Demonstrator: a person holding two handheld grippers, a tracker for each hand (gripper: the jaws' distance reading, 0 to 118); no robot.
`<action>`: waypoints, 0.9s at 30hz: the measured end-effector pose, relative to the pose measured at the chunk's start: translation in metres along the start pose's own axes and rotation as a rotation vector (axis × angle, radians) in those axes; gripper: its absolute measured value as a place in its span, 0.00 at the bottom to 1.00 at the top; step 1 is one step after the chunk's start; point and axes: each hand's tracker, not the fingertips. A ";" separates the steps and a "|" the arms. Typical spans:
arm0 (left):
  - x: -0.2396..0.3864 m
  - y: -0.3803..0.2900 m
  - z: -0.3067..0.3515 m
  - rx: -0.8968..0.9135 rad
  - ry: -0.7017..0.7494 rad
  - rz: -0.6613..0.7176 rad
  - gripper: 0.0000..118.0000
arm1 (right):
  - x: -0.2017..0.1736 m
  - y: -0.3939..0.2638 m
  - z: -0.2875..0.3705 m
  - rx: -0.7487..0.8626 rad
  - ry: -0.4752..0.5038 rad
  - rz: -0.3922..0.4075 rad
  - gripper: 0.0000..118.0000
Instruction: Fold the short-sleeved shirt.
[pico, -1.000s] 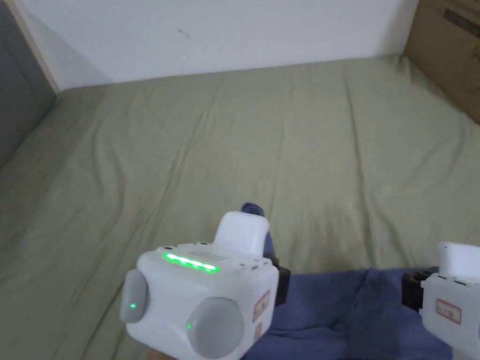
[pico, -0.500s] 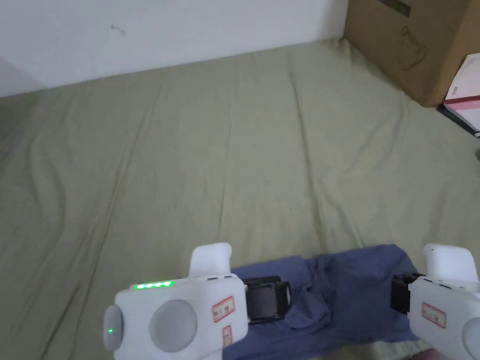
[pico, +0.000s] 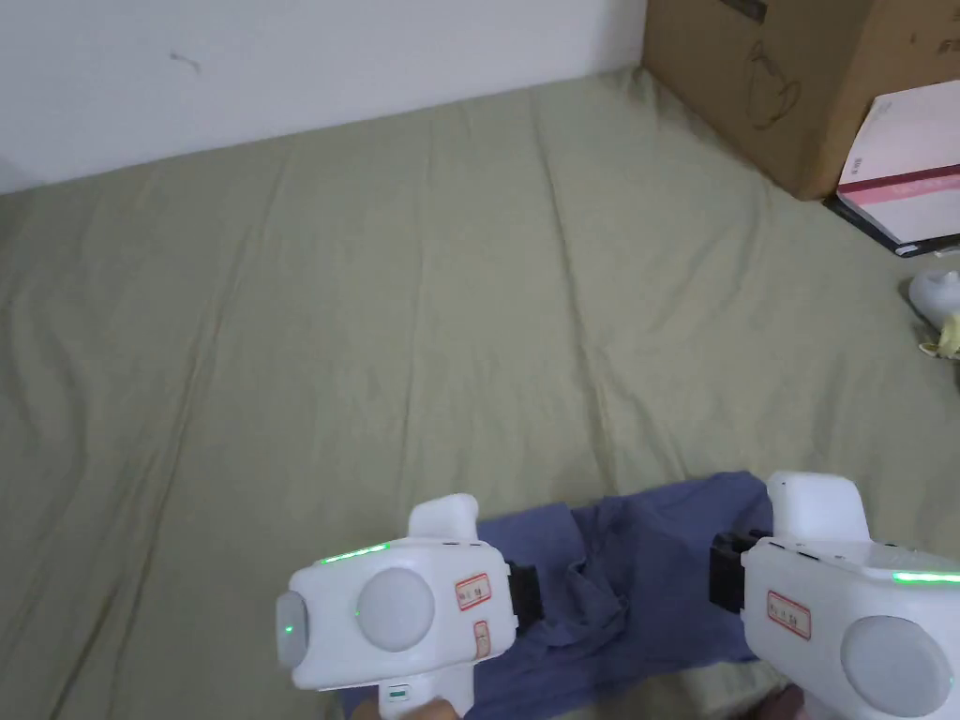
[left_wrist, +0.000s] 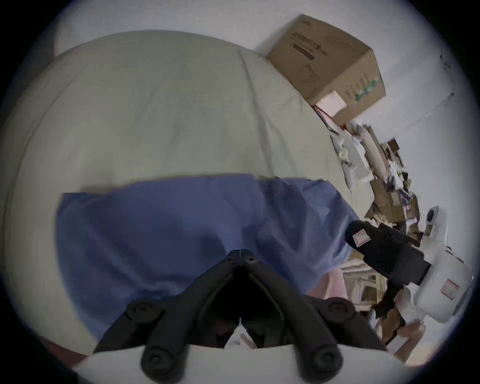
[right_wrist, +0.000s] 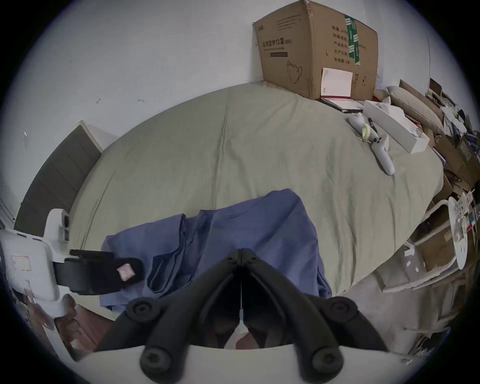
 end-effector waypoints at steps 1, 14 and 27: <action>0.007 -0.002 -0.007 -0.014 -0.018 -0.001 0.00 | 0.002 -0.001 0.001 -0.001 -0.003 -0.001 0.00; 0.069 -0.019 -0.036 -0.078 -0.022 -0.245 0.00 | 0.007 -0.011 0.010 -0.039 -0.056 -0.006 0.00; -0.096 -0.021 0.095 0.131 -0.171 0.160 0.12 | -0.028 0.003 0.029 -0.006 -0.028 0.062 0.00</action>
